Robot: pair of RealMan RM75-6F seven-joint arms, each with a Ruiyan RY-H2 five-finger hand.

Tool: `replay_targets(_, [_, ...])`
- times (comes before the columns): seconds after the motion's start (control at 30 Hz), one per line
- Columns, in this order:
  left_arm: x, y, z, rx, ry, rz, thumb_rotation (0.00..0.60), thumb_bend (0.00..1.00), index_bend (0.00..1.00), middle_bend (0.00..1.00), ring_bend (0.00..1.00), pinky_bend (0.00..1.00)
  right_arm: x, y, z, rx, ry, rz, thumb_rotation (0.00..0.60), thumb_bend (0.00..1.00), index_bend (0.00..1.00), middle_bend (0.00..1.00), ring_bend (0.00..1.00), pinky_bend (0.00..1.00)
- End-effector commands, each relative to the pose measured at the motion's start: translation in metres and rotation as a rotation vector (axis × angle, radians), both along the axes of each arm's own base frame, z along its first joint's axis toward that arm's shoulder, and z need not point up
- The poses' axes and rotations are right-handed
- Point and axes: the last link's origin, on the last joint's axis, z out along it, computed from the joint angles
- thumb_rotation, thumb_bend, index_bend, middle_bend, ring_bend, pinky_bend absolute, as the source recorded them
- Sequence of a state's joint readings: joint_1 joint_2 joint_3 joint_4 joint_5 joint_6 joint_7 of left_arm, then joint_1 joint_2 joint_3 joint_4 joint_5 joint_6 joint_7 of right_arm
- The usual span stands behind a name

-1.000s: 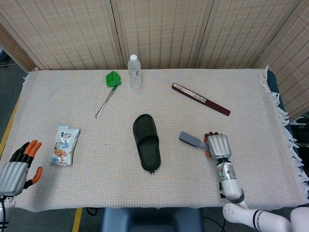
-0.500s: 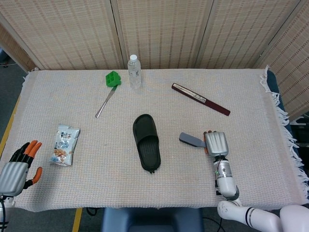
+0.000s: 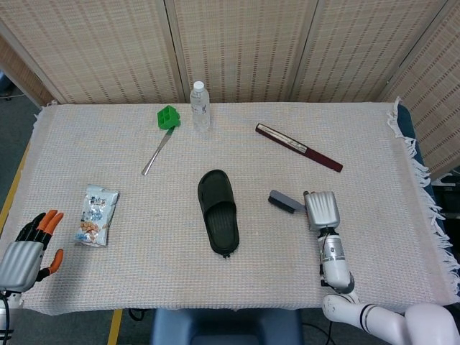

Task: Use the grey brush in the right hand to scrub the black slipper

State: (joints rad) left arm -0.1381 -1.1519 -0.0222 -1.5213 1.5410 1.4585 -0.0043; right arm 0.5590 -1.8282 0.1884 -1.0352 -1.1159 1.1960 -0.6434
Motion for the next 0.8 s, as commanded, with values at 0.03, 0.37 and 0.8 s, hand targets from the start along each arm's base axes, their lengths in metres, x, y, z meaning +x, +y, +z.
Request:
replay_targets(0.03, [0.000,0.000,0.000,0.000,0.001,0.001,0.600,0.49,0.00,0.00,0.00,0.14,0.000,-0.001,0.000,-0.023,0.003,0.036,0.600,0.34,0.92,0.75,0.80,1.00])
replay_targets(0.37, [0.001,0.000,-0.001,-0.004,0.000,0.003,0.600,0.50,0.00,0.00,0.00,0.14,0.002,-0.003,0.014,-0.145,0.082,0.272,0.600,0.35,0.97,0.79,0.84,1.00])
replay_targets(0.8, [0.002,0.000,-0.003,-0.013,0.002,0.001,0.600,0.50,0.00,0.00,0.00,0.14,0.040,-0.012,0.001,-0.113,-0.050,0.437,0.600,0.35,0.98,0.80,0.85,1.00])
